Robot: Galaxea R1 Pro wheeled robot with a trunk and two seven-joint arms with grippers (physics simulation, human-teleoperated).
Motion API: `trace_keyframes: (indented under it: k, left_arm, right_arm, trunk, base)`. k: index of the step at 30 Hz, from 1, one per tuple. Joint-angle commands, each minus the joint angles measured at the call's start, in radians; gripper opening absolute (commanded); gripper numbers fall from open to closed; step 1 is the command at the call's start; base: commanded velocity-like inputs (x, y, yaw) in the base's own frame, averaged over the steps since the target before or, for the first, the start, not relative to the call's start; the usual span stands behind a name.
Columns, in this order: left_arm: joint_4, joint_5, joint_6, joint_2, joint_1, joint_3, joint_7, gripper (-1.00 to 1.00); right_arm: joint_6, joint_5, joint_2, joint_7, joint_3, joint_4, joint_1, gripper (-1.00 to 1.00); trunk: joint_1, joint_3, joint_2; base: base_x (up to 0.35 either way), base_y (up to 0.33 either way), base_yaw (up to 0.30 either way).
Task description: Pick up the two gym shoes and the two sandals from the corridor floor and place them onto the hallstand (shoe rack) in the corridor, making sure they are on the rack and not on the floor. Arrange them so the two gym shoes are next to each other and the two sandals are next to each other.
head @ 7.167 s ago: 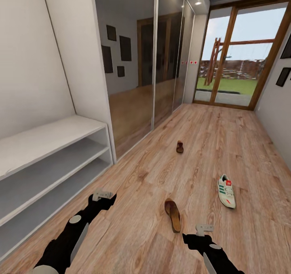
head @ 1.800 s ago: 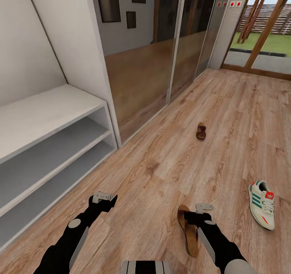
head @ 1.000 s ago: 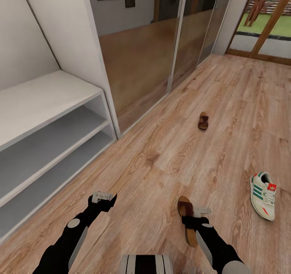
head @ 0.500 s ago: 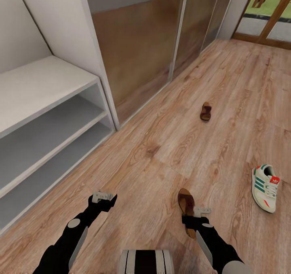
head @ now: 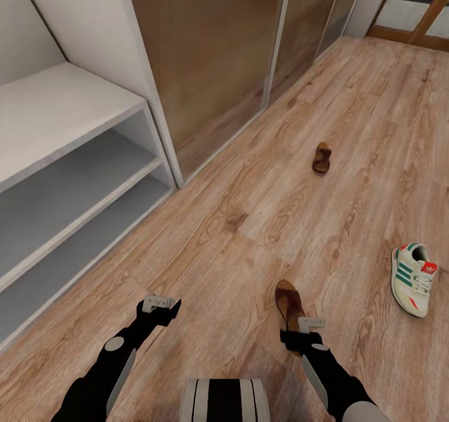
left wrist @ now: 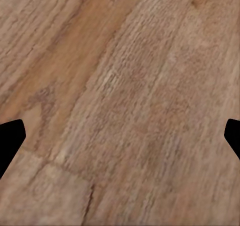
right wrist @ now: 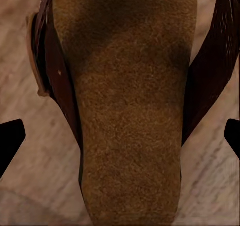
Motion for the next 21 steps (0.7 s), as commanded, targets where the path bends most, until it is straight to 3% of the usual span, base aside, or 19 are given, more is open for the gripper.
trace_keyframes:
  k: [1,6,10,21]
  left_arm:
    - [-0.001,-0.001,0.002,0.000,0.000,-0.001,-0.002,1.00]
    - [-0.001,-0.001,0.002,0.000,0.000,-0.003,-0.002,1.00]
    - [-0.001,-0.001,0.002,-0.001,0.000,-0.003,-0.003,1.00]
    - [-0.001,0.000,0.003,-0.001,0.000,-0.003,-0.003,1.00]
  right_arm:
    - [-0.005,-0.006,0.000,-0.005,0.002,-0.002,0.000,1.00]
    - [-0.097,0.005,-0.001,-0.005,0.001,0.004,0.000,1.00]
    - [-0.165,0.046,-0.002,-0.005,0.008,0.016,0.000,1.00]
    - [-0.189,0.071,-0.001,-0.006,0.011,0.045,0.000,1.00]
  trunk:
    - [0.000,-0.001,0.000]
    - [0.000,-0.002,0.000]
    - [0.000,-0.002,0.000]
    - [0.000,-0.002,0.000]
  base:
    - [0.000,0.000,0.000]
    - [0.000,0.000,0.000]
    - [0.000,0.000,0.000]
    - [0.000,0.000,0.000]
